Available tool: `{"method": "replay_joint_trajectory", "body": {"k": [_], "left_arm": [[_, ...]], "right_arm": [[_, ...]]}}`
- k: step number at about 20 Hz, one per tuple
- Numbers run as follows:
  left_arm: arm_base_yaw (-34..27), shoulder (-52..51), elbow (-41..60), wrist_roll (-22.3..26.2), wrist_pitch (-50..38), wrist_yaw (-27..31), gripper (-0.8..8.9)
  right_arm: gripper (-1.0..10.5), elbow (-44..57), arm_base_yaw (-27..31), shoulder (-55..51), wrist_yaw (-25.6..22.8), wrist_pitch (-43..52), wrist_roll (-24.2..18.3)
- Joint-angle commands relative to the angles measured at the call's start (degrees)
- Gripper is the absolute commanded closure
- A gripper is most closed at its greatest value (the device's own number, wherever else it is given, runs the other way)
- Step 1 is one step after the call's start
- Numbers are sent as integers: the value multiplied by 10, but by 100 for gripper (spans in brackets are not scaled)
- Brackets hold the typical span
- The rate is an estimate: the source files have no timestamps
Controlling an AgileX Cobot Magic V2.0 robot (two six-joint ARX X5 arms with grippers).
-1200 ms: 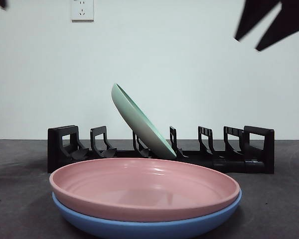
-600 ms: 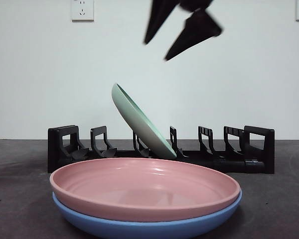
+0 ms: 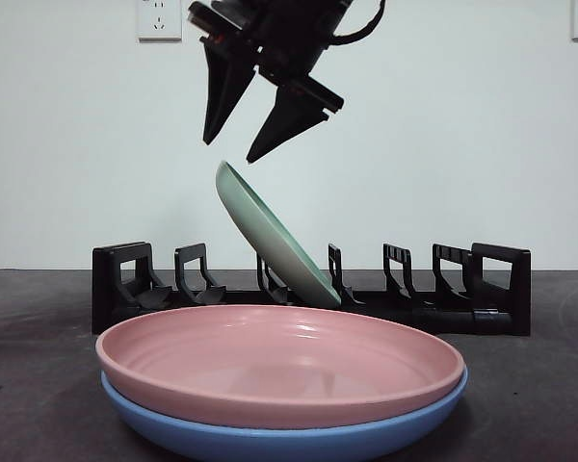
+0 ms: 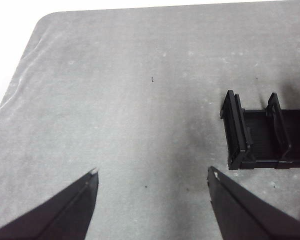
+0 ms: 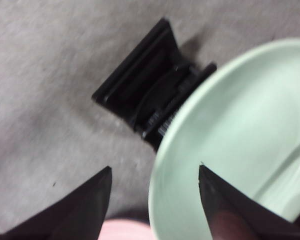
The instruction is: Place the plate
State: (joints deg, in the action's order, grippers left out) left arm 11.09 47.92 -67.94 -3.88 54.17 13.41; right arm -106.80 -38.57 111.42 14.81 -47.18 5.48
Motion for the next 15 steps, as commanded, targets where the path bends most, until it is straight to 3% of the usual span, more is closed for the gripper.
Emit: {"method": "replay_joint_trajectory", "body": {"k": [1, 8, 15], "left_arm": [[0, 2, -10, -2, -7, 1, 473], [0, 2, -10, -2, -16, 1, 473], [0, 2, -10, -2, -27, 1, 473]], "right_arm": [[671, -17, -7, 20, -2, 13, 8], [676, -17, -7, 44, -3, 17, 14], [892, -17, -7, 44, 0, 13, 16]]}}
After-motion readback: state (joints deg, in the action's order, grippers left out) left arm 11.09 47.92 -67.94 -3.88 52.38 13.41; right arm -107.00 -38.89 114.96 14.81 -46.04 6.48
